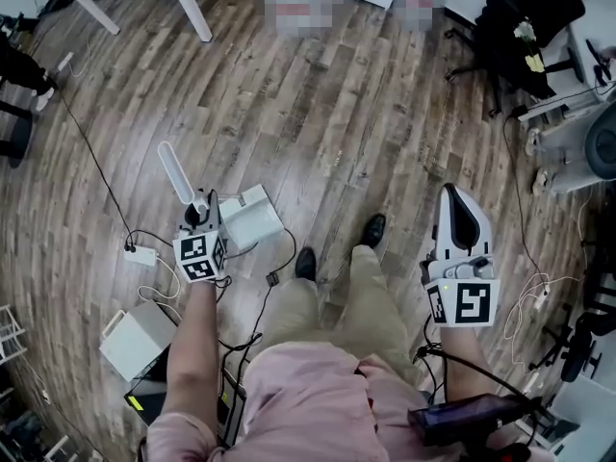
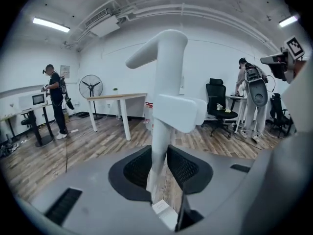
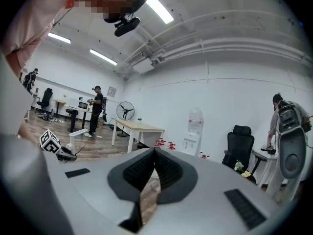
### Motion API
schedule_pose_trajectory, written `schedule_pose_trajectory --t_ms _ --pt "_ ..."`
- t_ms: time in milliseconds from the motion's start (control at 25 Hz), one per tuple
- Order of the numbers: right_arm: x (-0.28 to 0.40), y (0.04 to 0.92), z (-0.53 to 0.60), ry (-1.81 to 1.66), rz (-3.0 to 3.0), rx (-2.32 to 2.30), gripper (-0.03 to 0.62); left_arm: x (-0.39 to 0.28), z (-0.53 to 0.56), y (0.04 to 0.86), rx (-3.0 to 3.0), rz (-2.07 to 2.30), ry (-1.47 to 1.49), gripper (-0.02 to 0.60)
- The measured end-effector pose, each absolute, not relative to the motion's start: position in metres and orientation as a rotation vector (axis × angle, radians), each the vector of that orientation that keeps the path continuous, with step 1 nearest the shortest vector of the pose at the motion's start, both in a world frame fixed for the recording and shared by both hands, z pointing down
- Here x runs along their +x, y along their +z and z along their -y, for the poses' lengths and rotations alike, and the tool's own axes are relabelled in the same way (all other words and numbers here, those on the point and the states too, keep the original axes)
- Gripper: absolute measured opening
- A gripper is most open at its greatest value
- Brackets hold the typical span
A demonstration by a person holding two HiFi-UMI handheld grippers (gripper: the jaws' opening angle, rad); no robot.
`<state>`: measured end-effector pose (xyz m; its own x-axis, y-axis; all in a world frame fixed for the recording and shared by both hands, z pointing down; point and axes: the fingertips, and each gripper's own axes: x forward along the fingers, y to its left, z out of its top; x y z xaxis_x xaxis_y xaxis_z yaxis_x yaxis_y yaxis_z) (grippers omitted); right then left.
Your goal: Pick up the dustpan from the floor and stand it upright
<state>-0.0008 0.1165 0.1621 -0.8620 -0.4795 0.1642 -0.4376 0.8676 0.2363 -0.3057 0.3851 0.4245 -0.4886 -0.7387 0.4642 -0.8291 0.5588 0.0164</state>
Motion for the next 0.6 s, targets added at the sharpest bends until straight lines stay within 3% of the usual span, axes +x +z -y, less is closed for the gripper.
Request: schedule_pose_trajectory --t_ms 600 --pt "-0.001 0.157 -0.163 -0.266 2.838 0.605 0.002 -0.289 -0.435 0.431 1.145 2.391 0.237 0.178"
